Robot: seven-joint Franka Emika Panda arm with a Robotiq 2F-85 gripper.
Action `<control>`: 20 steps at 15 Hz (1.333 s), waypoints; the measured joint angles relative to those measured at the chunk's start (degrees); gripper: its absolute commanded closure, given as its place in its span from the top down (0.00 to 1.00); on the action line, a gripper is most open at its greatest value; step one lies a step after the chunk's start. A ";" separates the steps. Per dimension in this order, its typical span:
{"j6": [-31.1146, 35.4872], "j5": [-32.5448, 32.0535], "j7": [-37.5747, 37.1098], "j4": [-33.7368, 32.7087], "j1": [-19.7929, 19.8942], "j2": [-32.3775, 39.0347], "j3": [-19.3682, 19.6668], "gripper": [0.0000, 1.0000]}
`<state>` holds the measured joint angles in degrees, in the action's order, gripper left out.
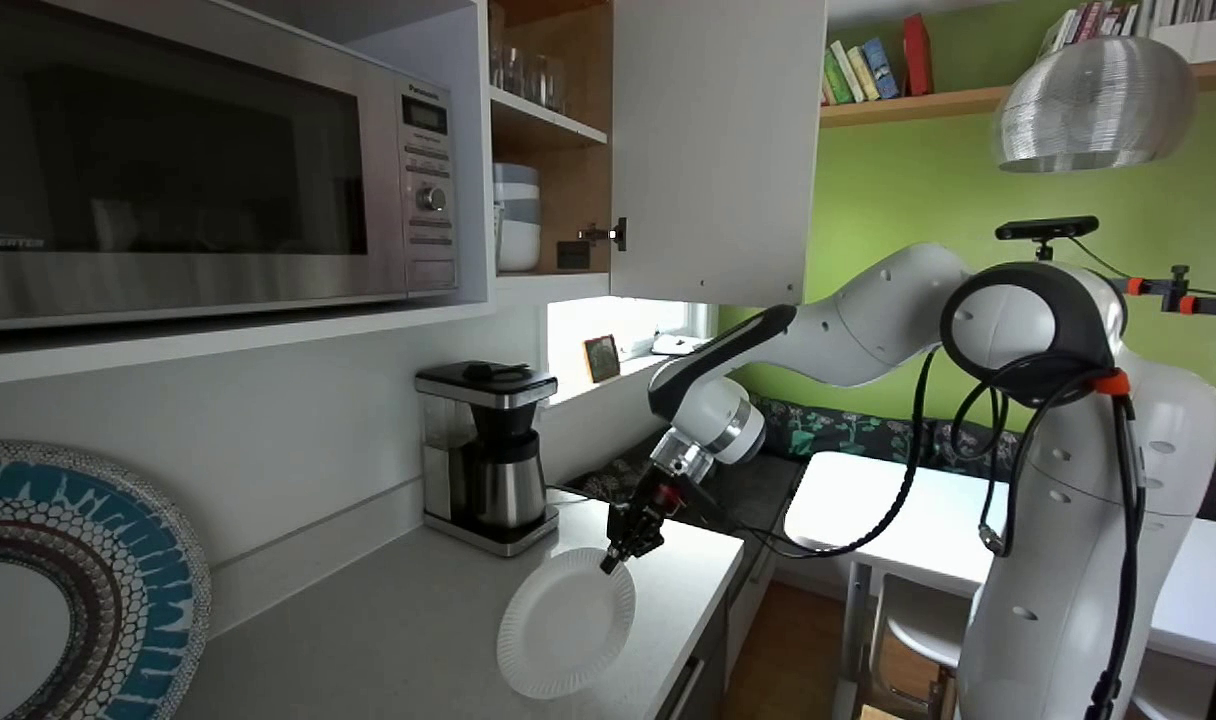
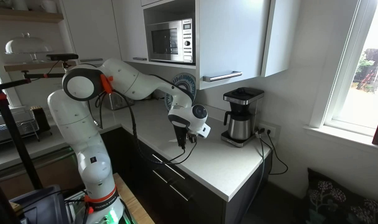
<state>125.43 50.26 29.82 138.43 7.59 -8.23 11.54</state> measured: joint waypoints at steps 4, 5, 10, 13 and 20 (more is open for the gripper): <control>3.33 -0.73 -0.04 0.00 0.00 0.46 -0.37 0.38; 4.06 -1.33 -0.16 0.00 0.02 0.43 -0.42 0.45; 6.76 -8.16 -4.13 -0.04 0.03 -0.28 -0.74 0.82; 9.50 -13.54 -7.90 -0.08 0.03 -1.36 -1.33 1.00; 13.86 -35.34 -28.48 -1.73 0.32 -7.92 -5.58 1.00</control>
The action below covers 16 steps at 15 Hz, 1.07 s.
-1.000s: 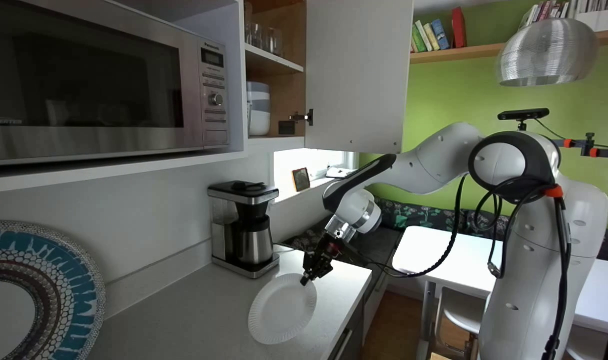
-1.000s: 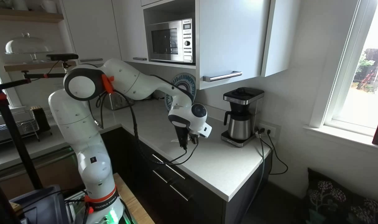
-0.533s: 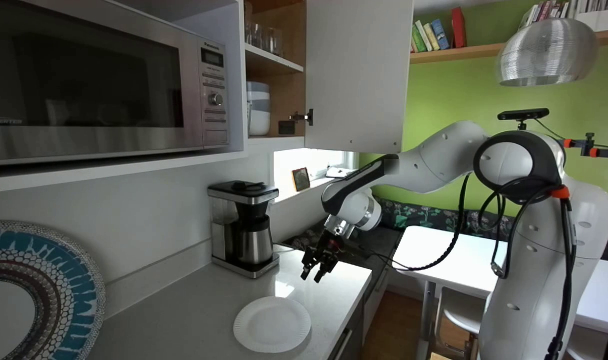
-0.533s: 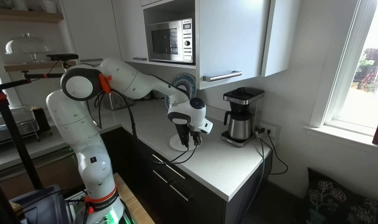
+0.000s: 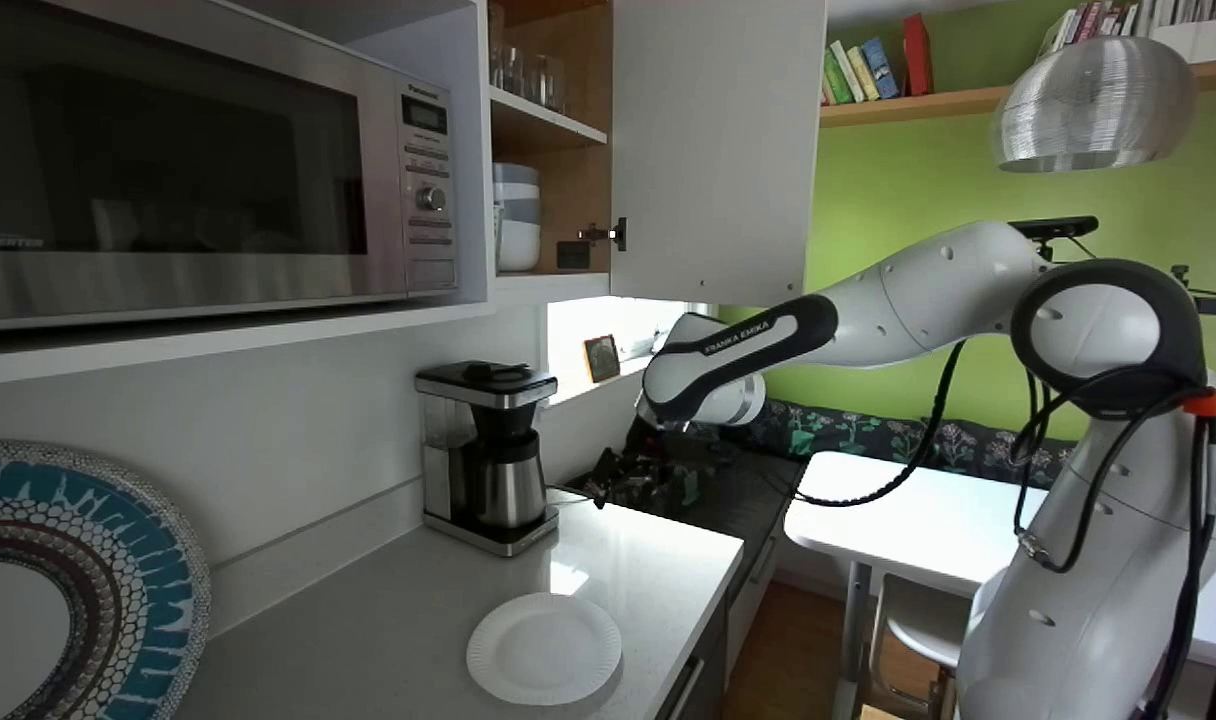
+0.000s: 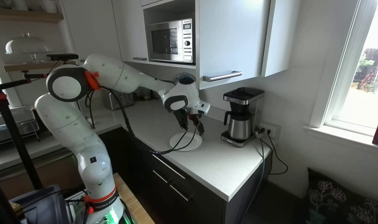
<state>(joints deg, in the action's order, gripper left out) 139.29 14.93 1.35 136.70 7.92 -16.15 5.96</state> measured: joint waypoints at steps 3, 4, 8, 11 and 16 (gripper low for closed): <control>-2.41 -14.07 -9.50 -1.78 2.36 -4.04 -3.79 1.00; -4.27 -18.52 -12.48 -2.63 3.18 -5.39 -5.01 1.00; -13.43 -25.38 -16.73 -6.43 3.86 -9.74 -7.46 1.00; -14.92 -25.43 -16.73 -7.08 3.75 -10.47 -7.64 1.00; -11.03 -22.68 -16.73 -9.75 3.23 -10.57 -5.89 1.00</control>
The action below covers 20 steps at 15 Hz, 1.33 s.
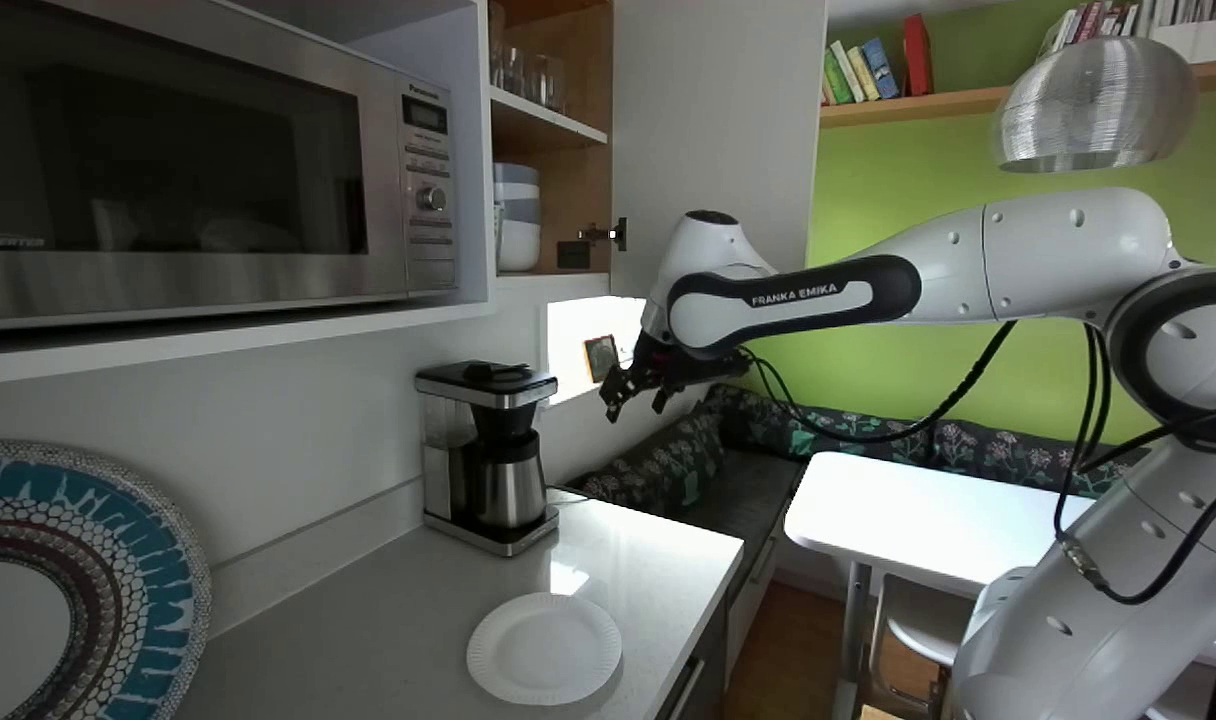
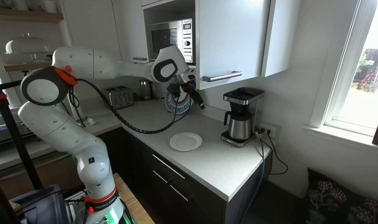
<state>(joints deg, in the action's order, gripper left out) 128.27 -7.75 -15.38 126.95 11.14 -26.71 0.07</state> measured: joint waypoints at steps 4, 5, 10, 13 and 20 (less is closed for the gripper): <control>0.11 1.60 0.09 -7.12 0.07 -0.43 2.47 1.00; 0.10 1.67 0.09 -8.78 0.08 -0.44 2.76 1.00; 0.11 4.52 0.04 -16.86 -0.19 0.52 2.98 1.00; 0.34 7.95 0.03 -22.24 -1.02 2.50 3.06 1.00; 2.27 16.86 0.02 -35.97 -3.15 10.42 4.73 1.00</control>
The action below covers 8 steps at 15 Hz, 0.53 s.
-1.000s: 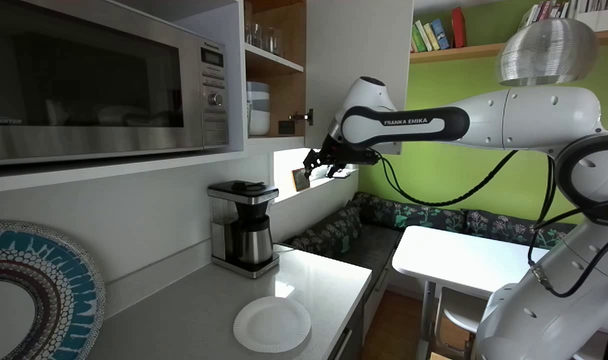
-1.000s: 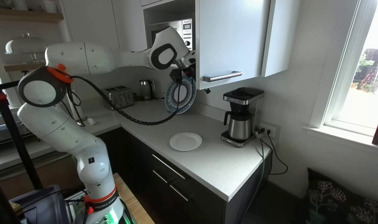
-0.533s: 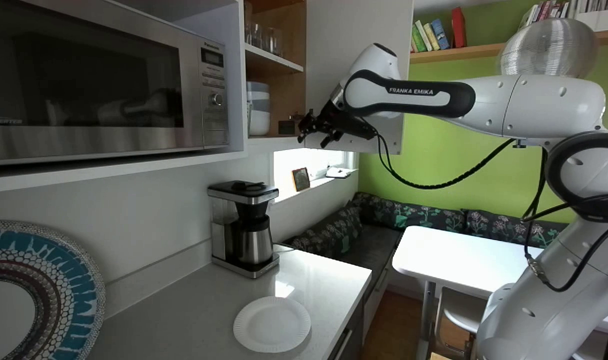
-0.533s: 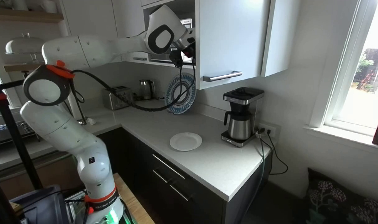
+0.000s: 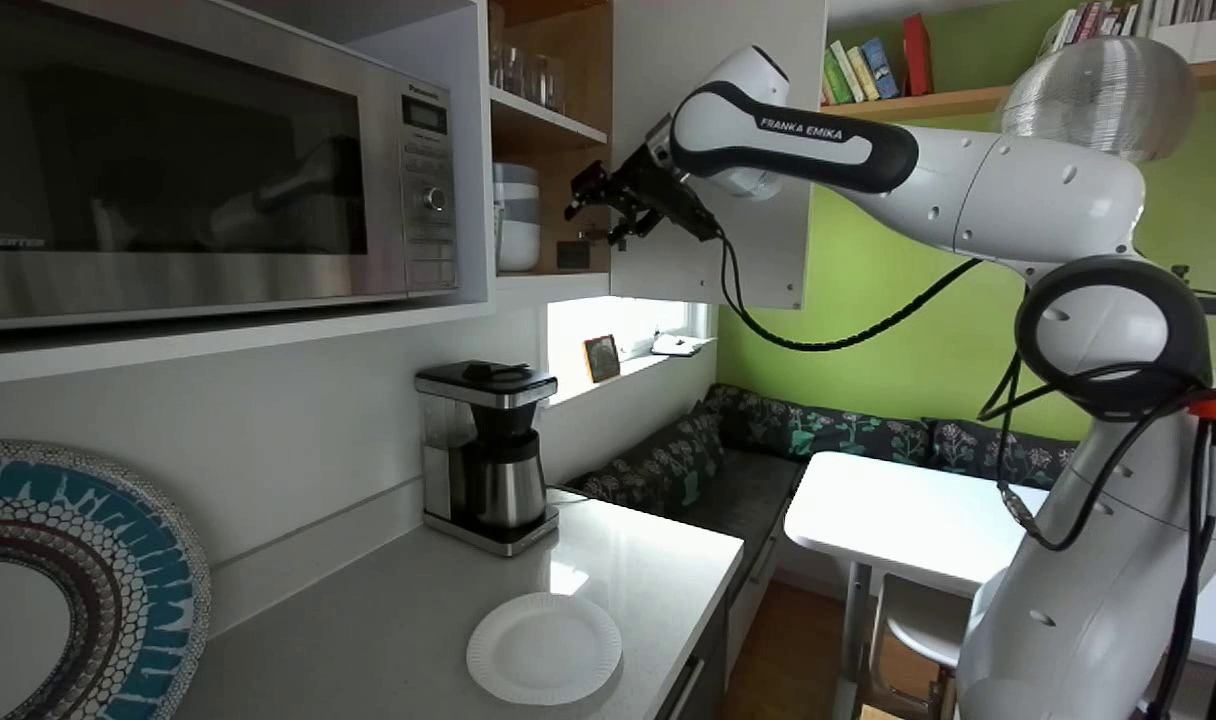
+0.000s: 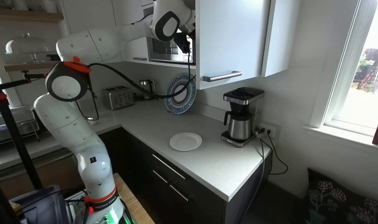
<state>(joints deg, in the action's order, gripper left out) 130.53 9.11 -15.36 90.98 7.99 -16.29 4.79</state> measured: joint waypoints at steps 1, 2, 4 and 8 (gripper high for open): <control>0.60 2.03 0.00 -1.67 -0.29 1.42 0.40 1.00; 1.59 4.09 0.00 -2.90 -0.55 2.72 0.80 1.00; 3.02 6.04 0.00 -4.46 -0.91 4.81 1.33 1.00; 3.14 6.47 -0.02 -5.59 -1.13 5.84 1.50 1.00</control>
<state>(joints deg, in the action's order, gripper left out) 133.67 15.58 -15.38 85.39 6.87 -10.45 6.29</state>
